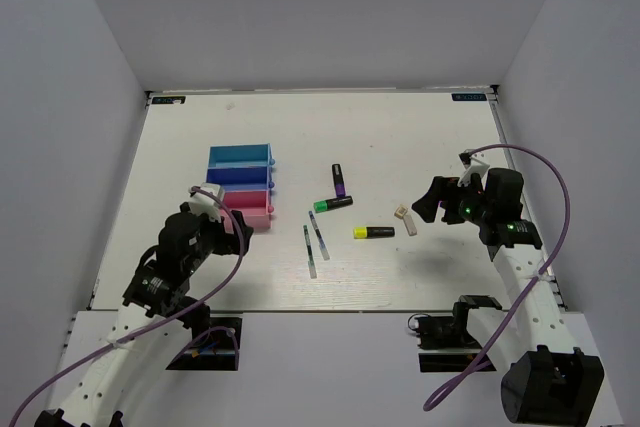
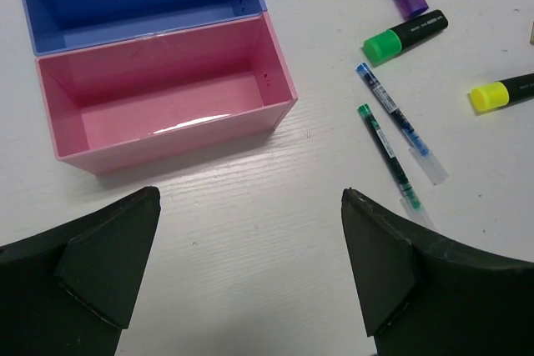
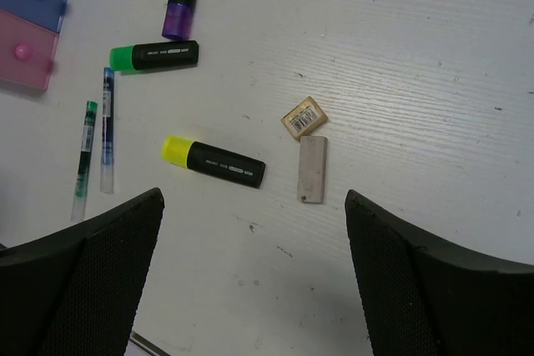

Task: Sort the stationery into containers
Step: Pick up the stationery from the center of the board, then place the stationery in the storage box, then pick up the stationery from the center of the board.

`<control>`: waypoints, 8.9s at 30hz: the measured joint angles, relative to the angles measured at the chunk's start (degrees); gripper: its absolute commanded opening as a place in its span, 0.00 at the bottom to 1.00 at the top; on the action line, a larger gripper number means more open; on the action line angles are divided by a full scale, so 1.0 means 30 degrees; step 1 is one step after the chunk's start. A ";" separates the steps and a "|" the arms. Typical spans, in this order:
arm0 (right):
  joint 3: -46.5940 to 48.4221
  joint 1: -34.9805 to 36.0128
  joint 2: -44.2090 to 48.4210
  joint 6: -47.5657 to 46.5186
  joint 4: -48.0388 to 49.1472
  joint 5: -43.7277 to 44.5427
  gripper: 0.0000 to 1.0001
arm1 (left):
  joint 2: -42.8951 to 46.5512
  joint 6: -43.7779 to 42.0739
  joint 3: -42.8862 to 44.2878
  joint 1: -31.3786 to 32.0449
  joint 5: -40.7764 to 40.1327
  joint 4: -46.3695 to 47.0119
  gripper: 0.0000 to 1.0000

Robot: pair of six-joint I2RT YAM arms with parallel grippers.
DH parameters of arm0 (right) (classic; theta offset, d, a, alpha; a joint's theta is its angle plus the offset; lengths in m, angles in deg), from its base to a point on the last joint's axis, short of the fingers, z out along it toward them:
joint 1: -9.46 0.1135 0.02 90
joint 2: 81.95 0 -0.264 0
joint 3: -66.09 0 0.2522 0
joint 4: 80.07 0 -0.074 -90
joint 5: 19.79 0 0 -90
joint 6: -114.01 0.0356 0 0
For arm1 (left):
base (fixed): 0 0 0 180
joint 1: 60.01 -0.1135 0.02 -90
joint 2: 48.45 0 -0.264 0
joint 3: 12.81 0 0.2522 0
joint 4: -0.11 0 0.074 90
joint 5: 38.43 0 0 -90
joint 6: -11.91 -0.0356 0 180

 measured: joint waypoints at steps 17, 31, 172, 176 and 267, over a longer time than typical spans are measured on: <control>-0.0073 0.0000 0.0007 -0.1632 -0.0007 -0.1013 0.35 | -0.0546 0.0007 0.0000 0.0160 0.1115 0.0066 0.65; -0.0058 0.0160 -0.0306 -0.5319 -0.1647 -0.2324 0.11 | -1.2881 0.0634 1.0127 0.5151 0.1515 -0.1588 0.74; 0.0889 0.2528 -0.0852 -0.4306 -0.2091 0.3220 0.82 | -2.4917 2.6389 1.5824 -0.2499 -0.6426 0.0066 0.04; 0.0889 0.2528 -0.0852 -0.4306 -0.2091 0.3220 0.82 | -2.5019 2.6469 1.5548 -0.2565 -0.6513 -0.0007 0.11; 0.0882 0.2521 -0.0306 -0.7970 -0.3249 -0.1486 0.06 | -3.3740 -1.1497 2.2979 0.8160 -0.0743 -0.3810 0.65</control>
